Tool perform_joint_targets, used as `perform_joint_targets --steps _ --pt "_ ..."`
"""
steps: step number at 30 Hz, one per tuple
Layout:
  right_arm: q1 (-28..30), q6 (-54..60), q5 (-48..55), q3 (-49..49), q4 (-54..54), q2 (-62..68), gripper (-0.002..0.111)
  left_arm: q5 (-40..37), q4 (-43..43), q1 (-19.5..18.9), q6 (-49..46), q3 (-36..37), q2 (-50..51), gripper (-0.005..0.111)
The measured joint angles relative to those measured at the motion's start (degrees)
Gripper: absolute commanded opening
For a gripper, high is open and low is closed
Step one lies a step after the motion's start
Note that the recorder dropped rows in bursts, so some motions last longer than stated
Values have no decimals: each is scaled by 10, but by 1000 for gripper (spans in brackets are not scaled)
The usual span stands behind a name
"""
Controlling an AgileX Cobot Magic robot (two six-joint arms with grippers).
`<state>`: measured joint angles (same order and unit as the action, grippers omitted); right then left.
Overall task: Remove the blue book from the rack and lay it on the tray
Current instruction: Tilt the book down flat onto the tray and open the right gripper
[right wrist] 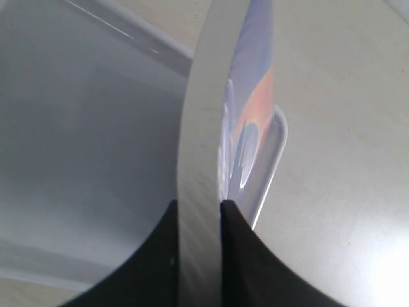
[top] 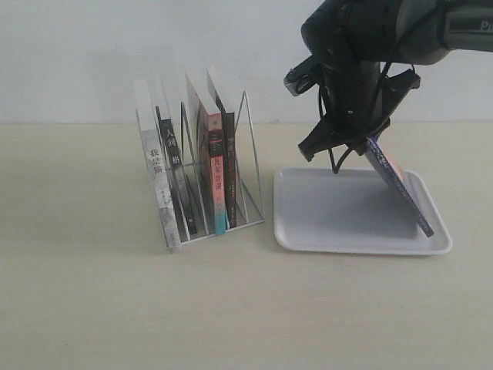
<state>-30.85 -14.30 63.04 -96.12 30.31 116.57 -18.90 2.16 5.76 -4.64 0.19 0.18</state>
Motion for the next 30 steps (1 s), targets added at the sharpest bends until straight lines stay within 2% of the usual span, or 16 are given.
perform_joint_targets --steps 4,8,10,13,30 --pt "0 15 2 0 -3 0 1 0 0 0 0 0 0 5" --pt "0 18 4 0 -4 0 19 0 0 0 0 0 0 5" --pt "0 18 6 0 -15 1 36 0 0 0 0 0 0 5" --pt "0 17 12 0 -49 8 46 0 0 0 0 0 0 5" --pt "-1 16 20 2 -80 11 47 0 0 0 0 0 0 5"
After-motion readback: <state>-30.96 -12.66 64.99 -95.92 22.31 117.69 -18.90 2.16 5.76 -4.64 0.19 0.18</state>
